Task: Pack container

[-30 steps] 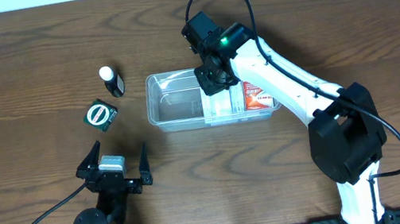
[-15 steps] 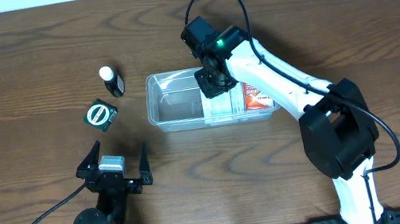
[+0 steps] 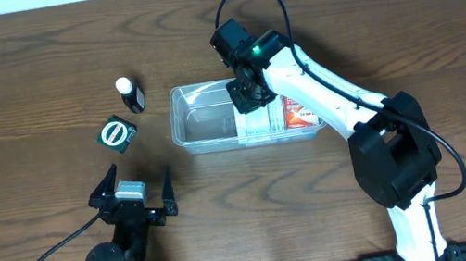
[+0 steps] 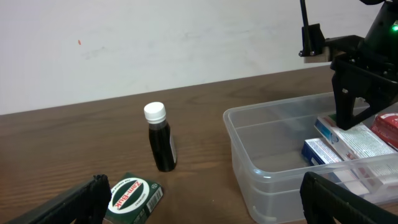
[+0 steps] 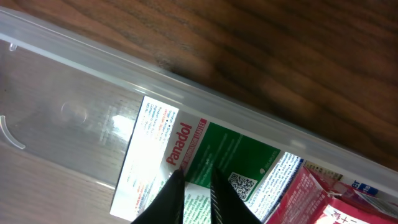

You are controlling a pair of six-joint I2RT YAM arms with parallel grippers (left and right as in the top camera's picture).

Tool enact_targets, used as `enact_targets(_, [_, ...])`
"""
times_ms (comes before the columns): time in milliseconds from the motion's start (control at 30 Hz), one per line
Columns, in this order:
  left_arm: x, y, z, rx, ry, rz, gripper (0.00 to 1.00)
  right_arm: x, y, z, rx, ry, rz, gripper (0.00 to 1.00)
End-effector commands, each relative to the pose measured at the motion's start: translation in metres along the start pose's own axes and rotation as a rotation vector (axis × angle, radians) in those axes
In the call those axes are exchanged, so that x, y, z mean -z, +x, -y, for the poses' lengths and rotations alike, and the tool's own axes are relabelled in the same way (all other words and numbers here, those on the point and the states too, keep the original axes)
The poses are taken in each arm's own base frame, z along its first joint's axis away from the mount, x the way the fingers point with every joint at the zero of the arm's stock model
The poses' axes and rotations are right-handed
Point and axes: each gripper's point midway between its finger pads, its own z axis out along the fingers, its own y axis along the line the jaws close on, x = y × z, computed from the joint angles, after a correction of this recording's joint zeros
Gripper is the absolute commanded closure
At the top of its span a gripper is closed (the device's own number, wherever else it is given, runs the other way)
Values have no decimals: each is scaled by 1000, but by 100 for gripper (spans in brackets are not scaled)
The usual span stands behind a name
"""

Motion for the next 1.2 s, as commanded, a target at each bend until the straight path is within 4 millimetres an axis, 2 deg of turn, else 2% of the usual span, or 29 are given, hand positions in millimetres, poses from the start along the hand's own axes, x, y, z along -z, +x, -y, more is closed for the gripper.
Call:
enact_targets(0, [-1, 15, 4, 4, 18, -42, 2, -6, 1, 3, -10, 17, -8, 86])
enact_targets(400, [-1, 15, 4, 4, 18, -42, 2, -16, 3, 7, -10, 38, -25, 87])
enact_targets(733, [-1, 15, 4, 4, 18, -42, 2, -13, 1, 8, -14, 36, -17, 92])
enact_targets(867, [-1, 15, 4, 4, 18, -42, 2, 11, -14, 5, 9, 19, 48, 91])
enact_targets(933, [-1, 15, 4, 4, 18, -42, 2, 31, -27, 3, 15, 5, 104, 88])
enact_targets(1067, [-1, 15, 4, 4, 18, -42, 2, 75, -48, 3, 3, -11, 210, 78])
enact_targets(1167, [-1, 15, 4, 4, 17, -42, 2, 103, -58, 11, -15, -10, 273, 69])
